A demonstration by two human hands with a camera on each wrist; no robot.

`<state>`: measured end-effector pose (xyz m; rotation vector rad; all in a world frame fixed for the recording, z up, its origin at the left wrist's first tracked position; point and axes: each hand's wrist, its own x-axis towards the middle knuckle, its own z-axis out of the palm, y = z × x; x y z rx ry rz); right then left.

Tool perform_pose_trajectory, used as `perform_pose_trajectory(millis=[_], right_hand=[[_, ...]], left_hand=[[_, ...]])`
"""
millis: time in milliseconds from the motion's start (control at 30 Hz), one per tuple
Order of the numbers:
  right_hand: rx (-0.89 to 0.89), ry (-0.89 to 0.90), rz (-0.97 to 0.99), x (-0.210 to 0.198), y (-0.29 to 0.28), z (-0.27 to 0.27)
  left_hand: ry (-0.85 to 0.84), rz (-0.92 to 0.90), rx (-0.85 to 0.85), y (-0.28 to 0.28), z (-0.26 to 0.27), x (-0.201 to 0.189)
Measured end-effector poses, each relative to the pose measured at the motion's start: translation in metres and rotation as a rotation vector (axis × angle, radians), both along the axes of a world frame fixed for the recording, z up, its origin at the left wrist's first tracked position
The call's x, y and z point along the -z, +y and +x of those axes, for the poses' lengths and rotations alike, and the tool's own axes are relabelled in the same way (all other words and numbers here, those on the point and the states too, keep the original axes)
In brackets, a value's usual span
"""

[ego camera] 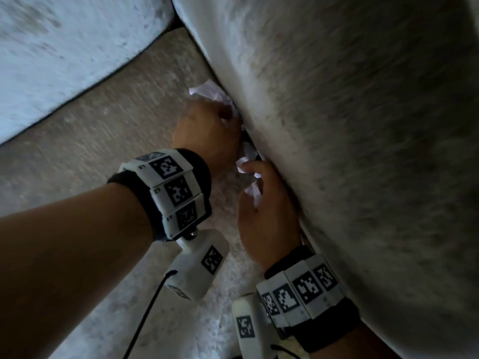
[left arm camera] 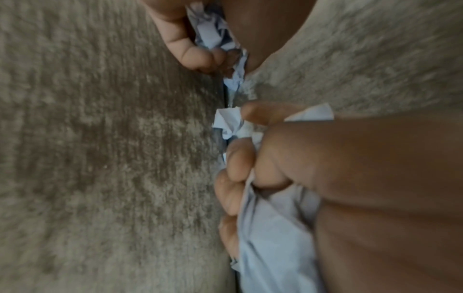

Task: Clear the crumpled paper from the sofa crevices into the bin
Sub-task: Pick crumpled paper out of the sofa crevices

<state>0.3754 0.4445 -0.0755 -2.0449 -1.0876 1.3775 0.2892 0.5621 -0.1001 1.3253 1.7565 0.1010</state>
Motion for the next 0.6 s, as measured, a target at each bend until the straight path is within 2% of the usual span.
perform_pose_trajectory(millis=[167, 433, 600], right_hand=[[0.016, 0.009, 0.013, 0.000, -0.005, 0.001], [0.000, -0.076, -0.005, -0.003, -0.006, 0.001], [-0.101, -0.074, -0.034, -0.005, -0.007, 0.009]], left_hand=[[-0.019, 0.007, -0.001, -0.004, -0.006, -0.005], [-0.091, 0.024, -0.213, -0.011, -0.014, -0.006], [-0.045, 0.018, -0.181, -0.009, 0.002, 0.001]])
